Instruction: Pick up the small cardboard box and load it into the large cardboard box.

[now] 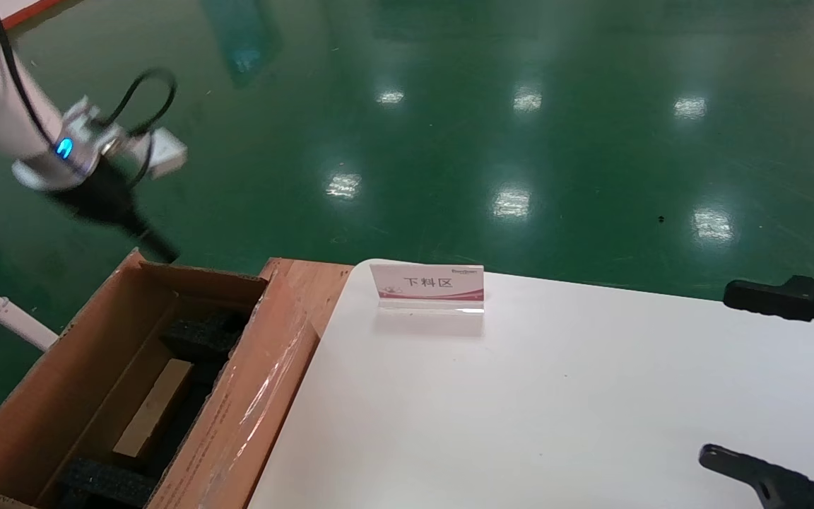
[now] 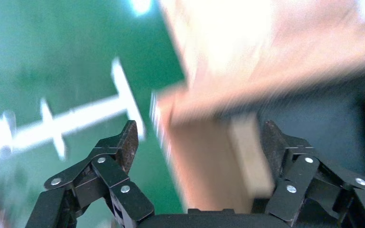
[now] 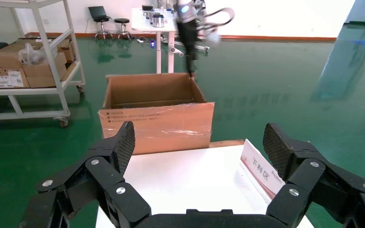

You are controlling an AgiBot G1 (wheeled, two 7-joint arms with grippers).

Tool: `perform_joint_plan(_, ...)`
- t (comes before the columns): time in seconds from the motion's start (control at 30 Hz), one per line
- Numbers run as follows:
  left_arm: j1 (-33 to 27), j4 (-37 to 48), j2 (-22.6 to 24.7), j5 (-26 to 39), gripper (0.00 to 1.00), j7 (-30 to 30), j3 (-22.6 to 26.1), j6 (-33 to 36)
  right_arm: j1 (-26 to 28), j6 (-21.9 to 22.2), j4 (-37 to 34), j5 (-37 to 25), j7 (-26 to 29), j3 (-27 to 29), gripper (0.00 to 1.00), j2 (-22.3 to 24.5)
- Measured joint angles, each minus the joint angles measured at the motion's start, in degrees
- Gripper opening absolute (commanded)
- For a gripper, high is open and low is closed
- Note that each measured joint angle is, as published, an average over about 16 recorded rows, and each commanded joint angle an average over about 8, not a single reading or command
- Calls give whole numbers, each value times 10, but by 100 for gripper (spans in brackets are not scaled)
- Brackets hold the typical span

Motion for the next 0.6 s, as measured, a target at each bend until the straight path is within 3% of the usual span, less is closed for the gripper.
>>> perform_joint_plan(0.3, -63, -51, 10, -68, 100, 72, -54, 5, 0, 0, 0, 0, 0, 0, 100, 0)
perform_joint_plan(0.6, -37, -116, -4, -84, 100, 97, -151, 25, 0, 0, -1, 0, 0, 0, 100, 0)
